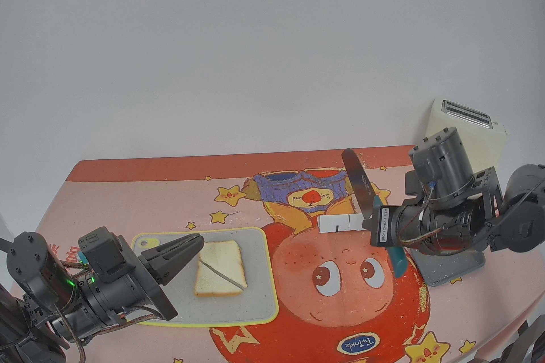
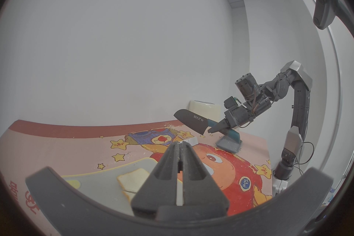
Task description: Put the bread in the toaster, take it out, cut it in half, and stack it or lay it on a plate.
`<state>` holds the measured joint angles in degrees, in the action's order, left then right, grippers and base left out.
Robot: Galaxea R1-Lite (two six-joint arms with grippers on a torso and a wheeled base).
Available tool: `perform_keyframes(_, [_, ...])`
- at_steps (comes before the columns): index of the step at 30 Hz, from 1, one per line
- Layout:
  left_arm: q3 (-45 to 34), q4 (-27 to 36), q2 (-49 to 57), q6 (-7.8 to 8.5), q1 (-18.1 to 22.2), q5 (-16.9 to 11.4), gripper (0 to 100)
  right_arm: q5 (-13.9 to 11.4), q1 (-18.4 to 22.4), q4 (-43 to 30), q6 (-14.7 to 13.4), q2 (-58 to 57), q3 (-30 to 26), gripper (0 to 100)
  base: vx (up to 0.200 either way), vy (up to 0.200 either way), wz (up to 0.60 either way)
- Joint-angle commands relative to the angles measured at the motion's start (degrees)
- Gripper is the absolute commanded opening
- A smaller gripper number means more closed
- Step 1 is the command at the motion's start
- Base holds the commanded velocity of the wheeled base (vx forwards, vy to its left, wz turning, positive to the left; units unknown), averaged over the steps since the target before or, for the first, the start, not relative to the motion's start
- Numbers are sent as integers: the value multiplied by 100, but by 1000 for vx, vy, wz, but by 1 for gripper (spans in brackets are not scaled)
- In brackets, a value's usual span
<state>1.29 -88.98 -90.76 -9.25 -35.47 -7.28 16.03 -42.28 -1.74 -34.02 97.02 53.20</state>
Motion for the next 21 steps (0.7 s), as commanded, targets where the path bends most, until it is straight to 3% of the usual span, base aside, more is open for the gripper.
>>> perform_keyframes(1, [-15,-102,14,11,-3,-2,0,5,-167,-19,-8,141,-11,0,0,0,0])
perform_keyframes(10, [-15,-102,67,11,-12,-2,0,243,27,-28,-8,343,-47,0,0,0,0])
perform_keyframes(21, [-50,-102,76,11,-38,-11,0,164,-35,-19,-342,317,-187,0,0,0,0])
